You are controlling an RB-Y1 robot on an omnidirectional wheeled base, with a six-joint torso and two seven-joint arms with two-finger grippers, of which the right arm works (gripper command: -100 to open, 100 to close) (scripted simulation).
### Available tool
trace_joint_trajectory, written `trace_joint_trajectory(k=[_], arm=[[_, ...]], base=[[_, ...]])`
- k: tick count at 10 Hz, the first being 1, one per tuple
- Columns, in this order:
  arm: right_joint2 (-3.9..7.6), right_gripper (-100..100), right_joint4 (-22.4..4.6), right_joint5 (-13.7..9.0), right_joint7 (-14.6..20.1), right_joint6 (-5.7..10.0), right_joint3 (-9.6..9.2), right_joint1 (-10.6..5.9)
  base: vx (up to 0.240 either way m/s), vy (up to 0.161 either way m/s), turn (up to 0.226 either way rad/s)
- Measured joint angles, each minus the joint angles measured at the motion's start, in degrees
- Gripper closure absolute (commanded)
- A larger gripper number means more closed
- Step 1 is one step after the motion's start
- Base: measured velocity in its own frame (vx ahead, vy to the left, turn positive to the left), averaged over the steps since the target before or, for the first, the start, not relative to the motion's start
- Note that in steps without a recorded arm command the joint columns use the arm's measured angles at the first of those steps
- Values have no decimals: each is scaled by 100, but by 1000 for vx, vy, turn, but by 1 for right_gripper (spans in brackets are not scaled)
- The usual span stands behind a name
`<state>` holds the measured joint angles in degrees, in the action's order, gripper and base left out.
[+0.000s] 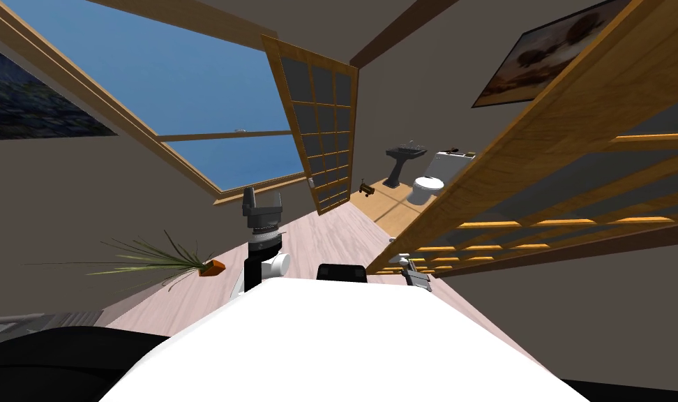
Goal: Pull the door open
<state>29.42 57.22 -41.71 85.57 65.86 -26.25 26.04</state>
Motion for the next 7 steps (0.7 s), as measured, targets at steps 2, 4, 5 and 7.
trace_joint_trajectory(k=[2, 4, 5, 7], arm=[[-1, 100, -2, 0, 2, -2, 0, -3], [0, 100, 0, 1, 2, 1, 0, -3], [-1, 100, 0, 2, 2, 1, -1, -4], [48, -100, -47, 9, 43, 33, -4, -38]], base=[[0, 3, -4], [0, 0, 0], [0, 0, 0], [-177, -8, 155]])
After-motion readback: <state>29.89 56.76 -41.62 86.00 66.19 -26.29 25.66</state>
